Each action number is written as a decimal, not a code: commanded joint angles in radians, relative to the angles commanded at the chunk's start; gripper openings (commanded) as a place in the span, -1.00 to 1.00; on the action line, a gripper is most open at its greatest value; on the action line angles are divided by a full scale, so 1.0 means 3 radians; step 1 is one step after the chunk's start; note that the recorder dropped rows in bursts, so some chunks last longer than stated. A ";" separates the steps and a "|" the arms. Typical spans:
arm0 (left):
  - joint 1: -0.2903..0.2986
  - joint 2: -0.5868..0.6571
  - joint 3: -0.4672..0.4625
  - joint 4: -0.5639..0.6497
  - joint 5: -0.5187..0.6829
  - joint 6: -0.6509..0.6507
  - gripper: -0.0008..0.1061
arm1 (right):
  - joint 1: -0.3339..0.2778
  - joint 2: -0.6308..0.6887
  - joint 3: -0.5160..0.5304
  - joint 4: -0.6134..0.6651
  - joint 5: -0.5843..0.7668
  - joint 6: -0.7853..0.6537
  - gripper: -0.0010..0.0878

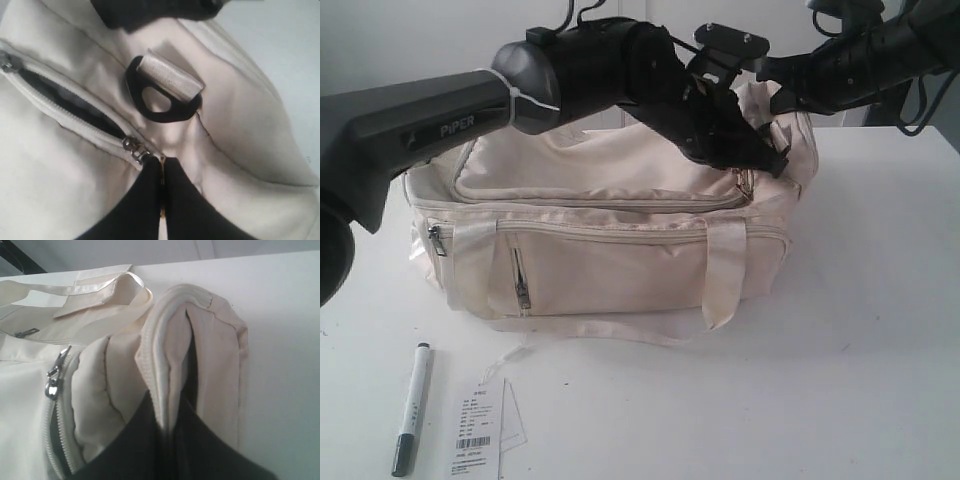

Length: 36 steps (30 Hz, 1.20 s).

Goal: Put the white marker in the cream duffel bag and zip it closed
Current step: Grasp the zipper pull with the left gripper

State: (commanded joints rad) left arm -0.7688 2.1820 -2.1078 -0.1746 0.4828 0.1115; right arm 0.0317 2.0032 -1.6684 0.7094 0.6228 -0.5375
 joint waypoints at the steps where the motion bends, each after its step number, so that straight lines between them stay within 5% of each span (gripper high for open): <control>1: 0.0000 -0.0001 0.0000 0.0000 0.0034 0.0000 -0.99 | 0.0000 0.0000 0.0000 0.0000 0.0000 0.0000 -0.98; 16: 0.0000 -0.0035 0.0000 -0.0021 0.0588 0.0000 -0.99 | 0.0000 0.0000 0.0000 0.0000 0.0000 0.0000 -0.98; 36: 0.0000 -0.0144 0.0000 -0.0161 0.0826 -0.0015 -0.99 | 0.0000 0.0000 0.0000 0.0000 0.0000 0.0000 -0.98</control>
State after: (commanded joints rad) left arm -0.7688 2.1389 -2.1078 -0.2228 0.7305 0.1071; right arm 0.0317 2.0032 -1.6684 0.7094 0.6228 -0.5375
